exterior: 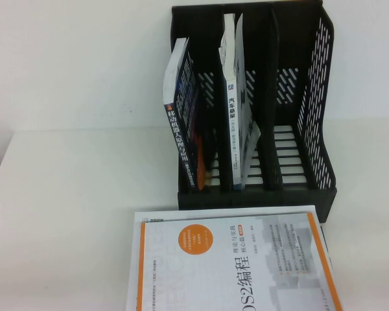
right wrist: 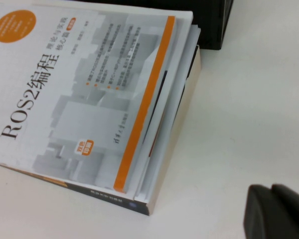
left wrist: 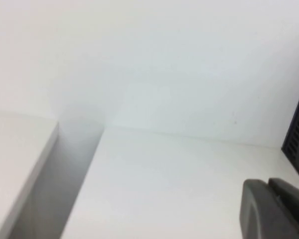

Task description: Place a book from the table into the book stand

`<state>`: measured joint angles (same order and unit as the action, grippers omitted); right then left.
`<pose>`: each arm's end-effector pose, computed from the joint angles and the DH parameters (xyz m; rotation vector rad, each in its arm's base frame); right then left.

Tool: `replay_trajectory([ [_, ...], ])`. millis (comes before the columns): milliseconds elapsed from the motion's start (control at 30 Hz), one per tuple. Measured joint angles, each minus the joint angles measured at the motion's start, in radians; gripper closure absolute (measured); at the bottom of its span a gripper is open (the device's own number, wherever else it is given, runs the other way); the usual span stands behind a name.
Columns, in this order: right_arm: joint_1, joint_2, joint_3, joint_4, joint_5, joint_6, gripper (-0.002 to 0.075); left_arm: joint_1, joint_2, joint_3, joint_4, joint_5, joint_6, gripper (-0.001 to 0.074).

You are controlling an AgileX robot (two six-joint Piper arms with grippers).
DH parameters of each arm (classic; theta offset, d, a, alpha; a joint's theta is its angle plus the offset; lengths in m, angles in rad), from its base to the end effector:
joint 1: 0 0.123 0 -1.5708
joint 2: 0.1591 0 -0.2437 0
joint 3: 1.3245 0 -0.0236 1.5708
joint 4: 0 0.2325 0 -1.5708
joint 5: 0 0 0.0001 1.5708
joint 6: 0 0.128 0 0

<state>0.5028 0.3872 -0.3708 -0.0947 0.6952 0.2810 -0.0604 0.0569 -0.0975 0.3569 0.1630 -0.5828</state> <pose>0.1140 0.0538 0.2151 -0.2905 2.1923 0.3323 0.1175 0.0002 0.2250 -0.1796 1.5887 -0.1808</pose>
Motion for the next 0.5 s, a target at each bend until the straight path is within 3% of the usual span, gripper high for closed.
replay_trajectory([
  [167, 0.0, 0.0, 0.0, 0.002, 0.002, -0.002, 0.0729, 0.008, -0.065, 0.118, -0.012, -0.01, -0.024, 0.0737],
  [500, 0.0, 0.0, 0.0, 0.004, 0.002, -0.002, 0.0729, -0.002, -0.066, 0.12, -0.014, 0.07, -0.026, 0.0737],
])
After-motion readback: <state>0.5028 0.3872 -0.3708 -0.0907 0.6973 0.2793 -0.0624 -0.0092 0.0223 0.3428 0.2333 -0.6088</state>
